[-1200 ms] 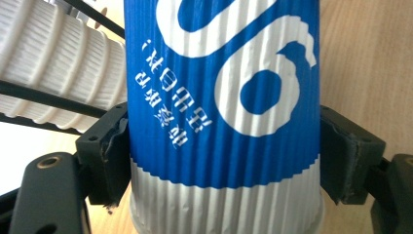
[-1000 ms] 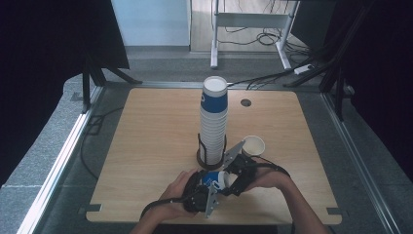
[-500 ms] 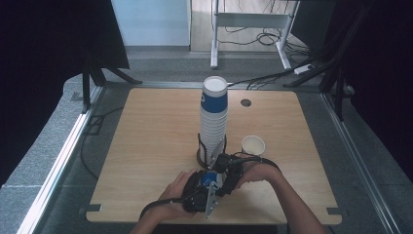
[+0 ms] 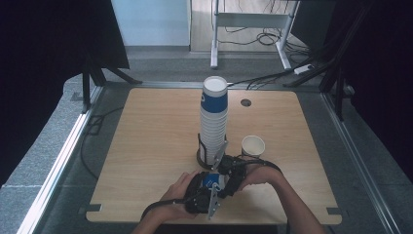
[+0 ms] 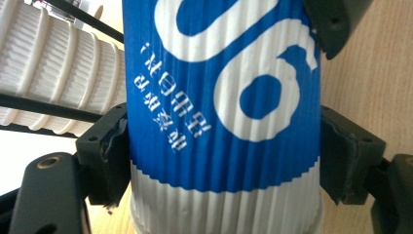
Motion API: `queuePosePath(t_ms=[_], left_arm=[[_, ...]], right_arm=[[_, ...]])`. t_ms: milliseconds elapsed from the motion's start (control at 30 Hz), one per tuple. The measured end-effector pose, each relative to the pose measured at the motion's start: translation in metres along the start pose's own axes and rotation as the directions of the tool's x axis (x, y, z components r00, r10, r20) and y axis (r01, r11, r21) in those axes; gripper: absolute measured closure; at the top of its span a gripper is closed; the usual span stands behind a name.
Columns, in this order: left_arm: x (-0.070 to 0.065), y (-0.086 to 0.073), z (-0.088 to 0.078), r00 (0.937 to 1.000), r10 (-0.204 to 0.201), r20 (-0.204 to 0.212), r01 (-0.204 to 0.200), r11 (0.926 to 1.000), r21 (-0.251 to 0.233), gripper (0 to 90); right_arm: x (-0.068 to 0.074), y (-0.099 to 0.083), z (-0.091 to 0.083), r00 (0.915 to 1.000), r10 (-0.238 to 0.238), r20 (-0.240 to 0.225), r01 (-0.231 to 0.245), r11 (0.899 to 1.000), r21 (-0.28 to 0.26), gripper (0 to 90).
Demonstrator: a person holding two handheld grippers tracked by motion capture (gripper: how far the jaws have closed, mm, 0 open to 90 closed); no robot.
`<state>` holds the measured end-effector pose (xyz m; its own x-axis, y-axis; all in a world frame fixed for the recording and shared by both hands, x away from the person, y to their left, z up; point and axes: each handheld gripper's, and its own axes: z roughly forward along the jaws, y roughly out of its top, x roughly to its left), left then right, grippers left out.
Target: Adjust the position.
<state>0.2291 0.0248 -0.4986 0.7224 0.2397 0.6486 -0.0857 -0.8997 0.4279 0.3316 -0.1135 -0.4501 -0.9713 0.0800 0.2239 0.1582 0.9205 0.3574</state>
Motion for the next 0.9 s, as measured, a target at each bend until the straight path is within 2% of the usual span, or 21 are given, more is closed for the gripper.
queuePosePath(t_ms=[67,200,333,400,433,467,500,533,567,633,667,700,733,767,800,833,867,900], left_arm=[[-0.002,0.000,0.001,1.0000,-0.005,-0.009,0.005,0.9999,-0.012,19.5],[-0.001,-0.001,0.000,0.9998,0.007,-0.019,-0.007,1.0000,-0.002,19.5],[0.000,-0.002,0.000,0.9998,0.010,-0.015,-0.010,0.9998,0.018,19.5],[-0.001,-0.003,0.001,0.9997,0.004,-0.023,-0.004,0.9999,0.011,19.5],[0.001,-0.002,0.001,0.9995,0.018,-0.025,-0.017,0.9997,0.018,19.3],[0.001,-0.002,0.000,0.9996,0.013,-0.026,-0.012,0.9998,0.016,19.2],[0.000,-0.003,0.001,0.9995,-0.009,-0.031,0.009,1.0000,-0.001,18.9],[0.002,-0.002,0.000,0.9996,0.000,-0.028,0.000,0.9999,0.013,18.1],[0.002,-0.002,0.001,0.9996,-0.007,-0.029,0.007,0.9999,0.009,18.1],[0.004,-0.002,-0.001,0.9986,-0.047,-0.026,0.047,0.9989,-0.011,15.6],[0.004,-0.002,-0.001,0.9986,-0.047,-0.026,0.047,0.9989,-0.011,14.2],[0.007,-0.003,-0.003,0.9970,-0.073,-0.028,0.072,0.9970,-0.029,14.2],[0.007,-0.003,-0.003,0.9970,-0.073,-0.028,0.072,0.9970,-0.029,13.9],[0.009,-0.004,-0.005,0.9965,-0.081,-0.024,0.080,0.9964,-0.030,13.0],[0.011,-0.005,-0.006,0.9946,-0.101,-0.027,0.099,0.9940,-0.045,13.0],[0.013,-0.006,-0.007,0.9944,-0.101,-0.032,0.100,0.9941,-0.044,11.6],[0.016,-0.008,-0.010,0.9908,-0.132,-0.027,0.130,0.9892,-0.067,9.9],[0.016,-0.008,-0.010,0.9908,-0.132,-0.027,0.130,0.9892,-0.067,8.8]], right_arm=[[-0.001,0.003,0.001,1.0000,0.004,-0.008,-0.004,1.000,0.028,25.4],[-0.002,0.010,0.003,0.9998,-0.006,-0.019,0.008,0.998,0.064,25.6],[-0.003,0.013,0.004,0.9998,-0.001,-0.019,0.002,0.996,0.086,26.2],[-0.003,0.014,0.005,0.9998,-0.009,-0.016,0.010,0.996,0.090,26.8],[-0.004,0.014,0.005,0.9998,-0.019,-0.011,0.020,0.996,0.082,26.9],[-0.003,0.013,0.004,0.9999,-0.014,-0.007,0.015,0.997,0.078,27.1],[-0.003,0.013,0.003,0.9998,-0.016,-0.007,0.016,0.997,0.070,27.2],[-0.004,0.011,0.002,0.9998,-0.019,-0.006,0.019,0.999,0.046,27.4],[-0.004,0.011,0.002,0.9998,-0.019,-0.006,0.019,0.999,0.046,27.4],[-0.003,0.007,-0.001,0.9999,-0.011,0.000,0.011,1.000,0.018,27.6],[-0.002,0.006,-0.001,0.9999,-0.012,0.010,0.012,1.000,0.004,27.7],[-0.002,0.004,-0.003,0.9999,-0.006,0.009,0.006,1.000,-0.012,27.7],[-0.002,0.004,-0.003,0.9999,-0.006,0.009,0.006,1.000,-0.012,27.7],[-0.002,-0.001,-0.006,0.9998,-0.011,0.017,0.011,0.999,-0.048,27.7],[-0.002,-0.001,-0.006,0.9998,-0.011,0.017,0.011,0.999,-0.048,27.7],[-0.003,-0.003,-0.007,0.9998,-0.006,0.019,0.008,0.998,-0.066,27.8],[-0.002,-0.007,-0.011,0.9997,-0.002,0.025,0.005,0.995,-0.096,27.8],[-0.002,-0.007,-0.011,0.9997,-0.002,0.025,0.005,0.995,-0.096,27.8]])
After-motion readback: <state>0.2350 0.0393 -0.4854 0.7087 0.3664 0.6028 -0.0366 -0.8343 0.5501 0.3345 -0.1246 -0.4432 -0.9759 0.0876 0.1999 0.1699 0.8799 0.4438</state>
